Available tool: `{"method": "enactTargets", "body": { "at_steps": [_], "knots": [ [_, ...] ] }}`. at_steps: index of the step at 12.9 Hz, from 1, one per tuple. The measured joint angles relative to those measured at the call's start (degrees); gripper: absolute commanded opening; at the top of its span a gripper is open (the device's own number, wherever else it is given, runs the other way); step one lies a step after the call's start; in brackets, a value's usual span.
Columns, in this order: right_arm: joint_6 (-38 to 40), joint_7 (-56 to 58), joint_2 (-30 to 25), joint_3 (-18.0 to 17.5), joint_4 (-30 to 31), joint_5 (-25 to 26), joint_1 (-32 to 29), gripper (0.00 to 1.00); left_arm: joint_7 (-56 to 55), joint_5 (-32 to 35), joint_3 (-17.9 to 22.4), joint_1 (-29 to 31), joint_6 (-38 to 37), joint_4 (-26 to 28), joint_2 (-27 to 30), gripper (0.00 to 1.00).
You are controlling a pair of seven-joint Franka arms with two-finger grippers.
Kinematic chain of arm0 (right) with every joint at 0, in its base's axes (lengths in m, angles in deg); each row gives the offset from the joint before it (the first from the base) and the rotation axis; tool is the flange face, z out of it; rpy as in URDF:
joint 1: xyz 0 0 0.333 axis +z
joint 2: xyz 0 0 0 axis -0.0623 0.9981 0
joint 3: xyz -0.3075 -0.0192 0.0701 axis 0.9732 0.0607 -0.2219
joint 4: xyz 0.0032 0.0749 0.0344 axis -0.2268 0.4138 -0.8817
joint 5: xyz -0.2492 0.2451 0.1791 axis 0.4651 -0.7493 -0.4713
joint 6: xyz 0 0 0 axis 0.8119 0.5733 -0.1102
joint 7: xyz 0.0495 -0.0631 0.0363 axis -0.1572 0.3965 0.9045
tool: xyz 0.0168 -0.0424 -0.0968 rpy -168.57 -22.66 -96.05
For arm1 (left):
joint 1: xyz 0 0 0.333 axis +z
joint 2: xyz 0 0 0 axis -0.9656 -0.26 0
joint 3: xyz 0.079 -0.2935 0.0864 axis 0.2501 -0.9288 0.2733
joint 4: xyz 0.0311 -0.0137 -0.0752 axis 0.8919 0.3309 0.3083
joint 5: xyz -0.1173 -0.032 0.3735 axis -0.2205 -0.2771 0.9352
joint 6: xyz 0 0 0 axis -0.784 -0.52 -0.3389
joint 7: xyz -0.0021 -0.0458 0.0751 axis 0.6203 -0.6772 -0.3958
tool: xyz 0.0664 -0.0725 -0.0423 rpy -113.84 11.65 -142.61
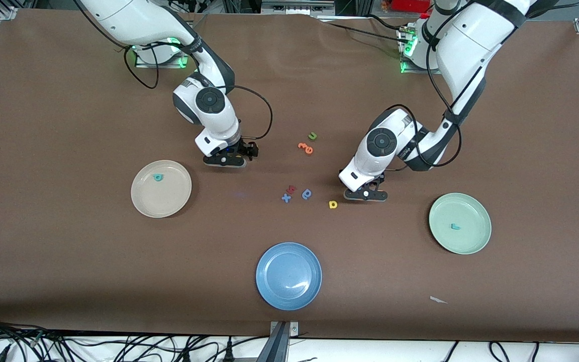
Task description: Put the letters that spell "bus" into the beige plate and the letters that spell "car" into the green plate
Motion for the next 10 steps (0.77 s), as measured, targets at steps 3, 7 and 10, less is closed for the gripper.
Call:
{"method": "enactTargets", "body": {
  "at_steps": [3,7,10],
  "knots": [
    [0.0,-0.1,0.41,0.44,0.0,1.52,0.0,0.76,0.1,0.0,0.0,-0.01,0.0,-0.14,0.0,0.45],
    [0.0,-0.12,0.51,0.67,0.0,2.25,0.01,0.5,0.84,0.0,0.03,0.08,0.0,-0.24,0.0,0.31],
    [0.0,-0.12,0.49,0.7,-0.02,2.49,0.01,0.38,0.95,0.0,0.04,0.11,0.0,-0.37,0.0,0.25]
  ]
}}
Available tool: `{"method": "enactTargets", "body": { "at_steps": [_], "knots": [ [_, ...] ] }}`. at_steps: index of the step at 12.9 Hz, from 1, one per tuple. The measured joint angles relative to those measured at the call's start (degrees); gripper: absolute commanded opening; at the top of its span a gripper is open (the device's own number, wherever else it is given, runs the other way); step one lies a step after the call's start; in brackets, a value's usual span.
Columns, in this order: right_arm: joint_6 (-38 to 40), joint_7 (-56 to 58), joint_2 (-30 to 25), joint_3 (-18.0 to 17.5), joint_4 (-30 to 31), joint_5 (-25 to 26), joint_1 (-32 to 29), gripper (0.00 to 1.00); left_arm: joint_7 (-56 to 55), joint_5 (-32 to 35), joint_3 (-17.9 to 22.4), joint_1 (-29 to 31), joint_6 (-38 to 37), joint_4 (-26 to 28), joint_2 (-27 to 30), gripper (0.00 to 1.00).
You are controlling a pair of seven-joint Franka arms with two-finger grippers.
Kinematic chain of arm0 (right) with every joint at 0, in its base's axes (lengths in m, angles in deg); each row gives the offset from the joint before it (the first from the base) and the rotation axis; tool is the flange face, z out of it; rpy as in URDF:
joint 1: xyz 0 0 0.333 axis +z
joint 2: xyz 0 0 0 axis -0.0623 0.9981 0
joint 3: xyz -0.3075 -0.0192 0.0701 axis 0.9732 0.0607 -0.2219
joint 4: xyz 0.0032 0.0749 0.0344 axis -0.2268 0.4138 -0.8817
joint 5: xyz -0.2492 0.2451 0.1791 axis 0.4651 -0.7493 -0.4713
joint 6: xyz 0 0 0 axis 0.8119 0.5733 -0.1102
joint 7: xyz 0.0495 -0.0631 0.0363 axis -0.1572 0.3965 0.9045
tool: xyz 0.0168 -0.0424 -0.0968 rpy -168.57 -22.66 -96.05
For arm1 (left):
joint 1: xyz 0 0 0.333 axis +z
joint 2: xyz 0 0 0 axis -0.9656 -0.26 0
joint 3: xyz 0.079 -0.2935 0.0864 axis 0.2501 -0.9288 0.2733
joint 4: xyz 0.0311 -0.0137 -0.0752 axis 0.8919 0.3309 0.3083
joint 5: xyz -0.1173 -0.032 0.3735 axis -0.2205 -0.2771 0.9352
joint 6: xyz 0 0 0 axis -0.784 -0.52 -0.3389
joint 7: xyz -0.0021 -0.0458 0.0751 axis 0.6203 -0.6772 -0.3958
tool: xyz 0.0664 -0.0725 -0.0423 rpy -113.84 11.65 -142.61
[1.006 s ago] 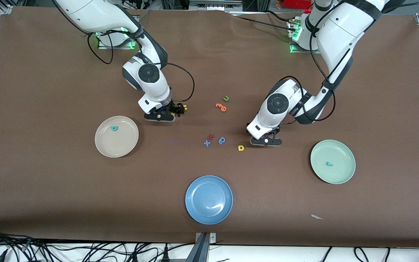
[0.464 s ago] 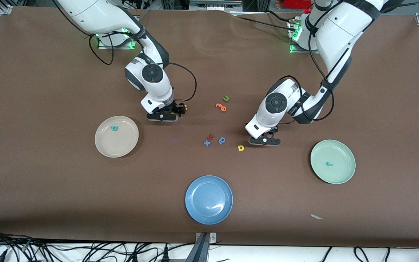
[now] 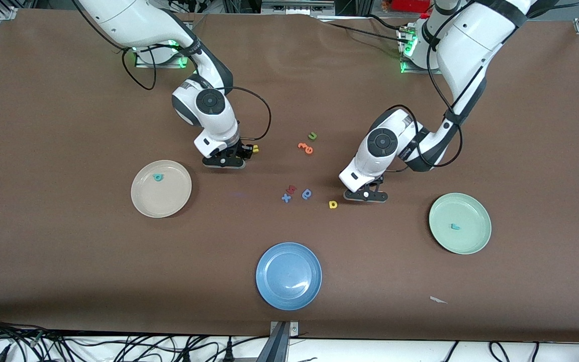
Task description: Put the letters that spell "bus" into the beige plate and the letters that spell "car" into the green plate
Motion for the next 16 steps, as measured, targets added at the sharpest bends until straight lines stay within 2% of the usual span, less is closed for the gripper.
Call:
{"method": "enactTargets", "body": {
  "at_steps": [3,5,8,11,16],
  "knots": [
    [0.01,0.0,-0.16,0.22,-0.12,0.19,0.0,0.14,0.05,0.0,0.0,0.02,0.0,0.0,0.0,0.19],
    [0.0,0.0,-0.21,0.56,-0.34,0.2,0.0,0.06,0.43,0.0,0.15,0.1,-0.22,-0.34,-0.01,0.19],
    [0.0,0.08,-0.26,0.65,-0.7,0.31,0.0,0.05,5.37,0.0,0.32,2.64,-5.22,-3.87,0.27,0.17],
    [1.77,1.97,-1.93,1.34,-1.34,0.52,-0.07,0.05,14.47,0.0,0.36,8.59,-7.53,-5.89,1.79,0.16],
    [10.44,17.0,-9.12,2.96,-1.78,-0.41,-4.29,0.06,31.74,0.0,0.54,19.63,-8.51,-6.3,4.12,0.17]
  ]
}}
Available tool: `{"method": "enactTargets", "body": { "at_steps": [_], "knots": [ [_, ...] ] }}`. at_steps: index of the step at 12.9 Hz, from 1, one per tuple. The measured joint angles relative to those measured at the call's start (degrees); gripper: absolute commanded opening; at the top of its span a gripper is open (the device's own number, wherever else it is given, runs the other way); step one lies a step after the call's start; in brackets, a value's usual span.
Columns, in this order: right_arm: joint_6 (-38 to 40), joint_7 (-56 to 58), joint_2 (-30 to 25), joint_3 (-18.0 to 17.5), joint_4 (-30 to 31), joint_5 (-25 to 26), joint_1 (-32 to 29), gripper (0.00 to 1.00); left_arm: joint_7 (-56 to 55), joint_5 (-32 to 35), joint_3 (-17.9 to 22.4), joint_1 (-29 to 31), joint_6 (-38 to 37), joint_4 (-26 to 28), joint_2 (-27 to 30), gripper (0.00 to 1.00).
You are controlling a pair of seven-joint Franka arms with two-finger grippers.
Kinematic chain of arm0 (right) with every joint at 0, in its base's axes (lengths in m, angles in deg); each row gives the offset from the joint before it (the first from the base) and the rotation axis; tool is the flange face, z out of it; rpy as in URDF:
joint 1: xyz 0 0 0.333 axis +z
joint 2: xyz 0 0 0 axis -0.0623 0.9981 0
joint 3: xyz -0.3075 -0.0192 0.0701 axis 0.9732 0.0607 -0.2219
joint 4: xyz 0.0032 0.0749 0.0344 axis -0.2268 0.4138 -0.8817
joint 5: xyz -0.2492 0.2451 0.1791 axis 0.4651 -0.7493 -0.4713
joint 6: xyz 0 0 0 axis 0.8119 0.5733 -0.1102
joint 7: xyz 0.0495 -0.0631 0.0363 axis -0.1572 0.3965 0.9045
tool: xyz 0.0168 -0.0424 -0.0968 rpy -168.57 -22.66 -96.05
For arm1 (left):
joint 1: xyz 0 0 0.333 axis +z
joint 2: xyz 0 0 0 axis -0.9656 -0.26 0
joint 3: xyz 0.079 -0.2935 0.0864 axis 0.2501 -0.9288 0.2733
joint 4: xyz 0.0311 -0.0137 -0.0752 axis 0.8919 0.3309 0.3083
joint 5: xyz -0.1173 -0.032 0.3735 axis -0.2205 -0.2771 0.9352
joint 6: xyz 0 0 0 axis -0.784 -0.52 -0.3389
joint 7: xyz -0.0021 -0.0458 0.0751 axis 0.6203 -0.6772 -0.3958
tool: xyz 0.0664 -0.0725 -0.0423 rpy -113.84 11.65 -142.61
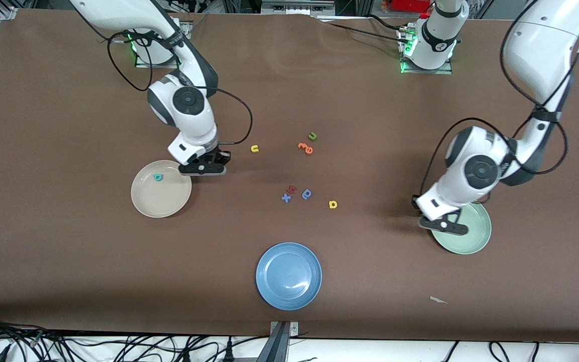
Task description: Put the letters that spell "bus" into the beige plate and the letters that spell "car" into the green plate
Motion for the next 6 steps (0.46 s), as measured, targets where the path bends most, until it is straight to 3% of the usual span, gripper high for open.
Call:
{"method": "enactTargets", "body": {
  "at_steps": [1,2,3,5,6],
  "knots": [
    [1.11,4.11,-0.94,0.07,0.0,-0.12,-1.85,0.08,2.83,0.02,0.12,1.69,-0.09,-0.04,0.07,0.28],
    [1.69,8.4,-1.6,0.14,0.0,-0.2,-4.13,0.11,6.05,0.15,0.3,3.31,-0.13,-0.03,0.03,0.72],
    [1.96,11.93,-1.97,0.21,0.01,-0.27,-6.43,0.17,9.33,0.99,0.38,4.78,-0.13,-0.04,0.01,1.0],
    [2.06,15.67,-2.03,0.31,0.32,-0.29,-9.99,0.34,13.54,5.01,0.31,6.17,-0.12,-0.09,0.0,1.0],
    [2.06,16.37,-2.02,0.32,0.63,-0.29,-10.91,0.49,13.99,5.53,-0.02,5.98,-0.11,-0.27,0.0,1.0]
  ]
}}
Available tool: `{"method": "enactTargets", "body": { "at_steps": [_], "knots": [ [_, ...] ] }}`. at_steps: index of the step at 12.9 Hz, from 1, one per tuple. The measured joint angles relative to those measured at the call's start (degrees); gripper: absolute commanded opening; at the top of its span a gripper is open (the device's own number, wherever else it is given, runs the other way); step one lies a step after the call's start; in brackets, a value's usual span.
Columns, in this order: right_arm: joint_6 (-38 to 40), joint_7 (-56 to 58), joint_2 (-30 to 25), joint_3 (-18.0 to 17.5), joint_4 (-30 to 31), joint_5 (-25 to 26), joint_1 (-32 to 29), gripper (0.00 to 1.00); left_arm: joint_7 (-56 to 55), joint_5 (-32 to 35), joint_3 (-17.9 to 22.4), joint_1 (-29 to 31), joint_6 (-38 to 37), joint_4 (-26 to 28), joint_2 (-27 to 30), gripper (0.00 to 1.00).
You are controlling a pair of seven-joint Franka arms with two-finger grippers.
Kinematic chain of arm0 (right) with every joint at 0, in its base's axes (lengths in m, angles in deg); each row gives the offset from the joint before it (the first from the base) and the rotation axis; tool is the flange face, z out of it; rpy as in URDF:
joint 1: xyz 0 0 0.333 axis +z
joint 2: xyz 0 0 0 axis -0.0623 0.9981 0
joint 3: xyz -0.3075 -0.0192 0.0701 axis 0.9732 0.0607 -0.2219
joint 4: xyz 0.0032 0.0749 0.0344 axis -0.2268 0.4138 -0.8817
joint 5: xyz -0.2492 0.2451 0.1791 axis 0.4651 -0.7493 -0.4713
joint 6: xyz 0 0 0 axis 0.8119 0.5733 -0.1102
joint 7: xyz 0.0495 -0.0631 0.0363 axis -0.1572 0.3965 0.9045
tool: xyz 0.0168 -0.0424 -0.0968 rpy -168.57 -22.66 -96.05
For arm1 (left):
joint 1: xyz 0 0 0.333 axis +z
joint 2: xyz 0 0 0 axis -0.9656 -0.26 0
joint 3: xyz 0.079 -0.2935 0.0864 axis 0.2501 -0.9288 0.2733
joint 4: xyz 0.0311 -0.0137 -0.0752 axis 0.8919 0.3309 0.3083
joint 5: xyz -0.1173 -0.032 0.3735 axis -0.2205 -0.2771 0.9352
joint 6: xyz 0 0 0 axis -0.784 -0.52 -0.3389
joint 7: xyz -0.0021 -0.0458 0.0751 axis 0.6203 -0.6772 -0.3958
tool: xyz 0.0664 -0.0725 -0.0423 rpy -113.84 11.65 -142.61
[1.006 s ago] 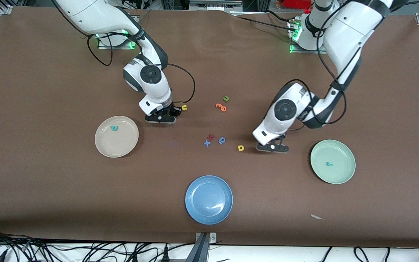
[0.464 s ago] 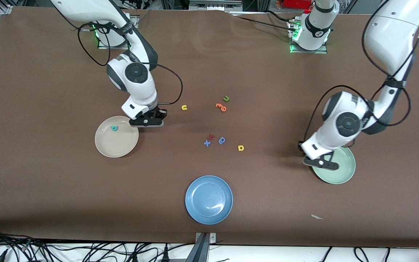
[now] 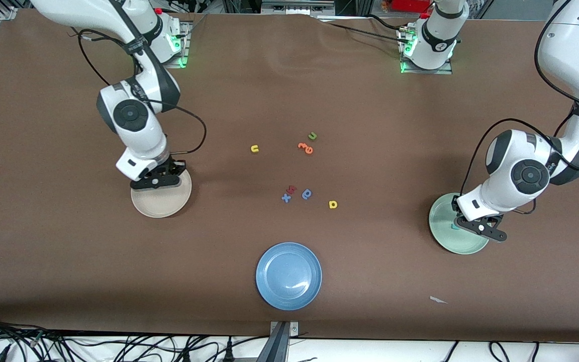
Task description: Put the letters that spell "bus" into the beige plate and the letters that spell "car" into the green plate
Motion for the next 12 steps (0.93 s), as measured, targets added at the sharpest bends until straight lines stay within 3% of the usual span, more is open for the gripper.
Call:
{"method": "enactTargets", "body": {
  "at_steps": [2,6,9,12],
  "knots": [
    [0.0,0.14,0.0,-0.11,0.47,-0.04,-0.24,0.62,-3.86,-1.66,-0.97,-2.1,0.0,-0.45,0.01,1.0],
    [0.37,-0.05,0.0,-0.99,0.56,-3.37,-0.2,0.63,-24.64,-7.33,-1.35,-11.25,-0.02,-0.52,-0.23,1.0],
    [0.49,-8.99,0.15,-6.14,0.59,-6.27,0.04,0.64,-39.49,-8.85,-1.42,-18.87,0.18,-1.19,-1.75,1.0],
    [-1.1,-20.14,1.86,-9.52,0.68,-6.34,3.45,0.65,-51.72,-9.13,-1.35,-25.14,0.24,-6.89,-5.48,1.0]
  ]
}}
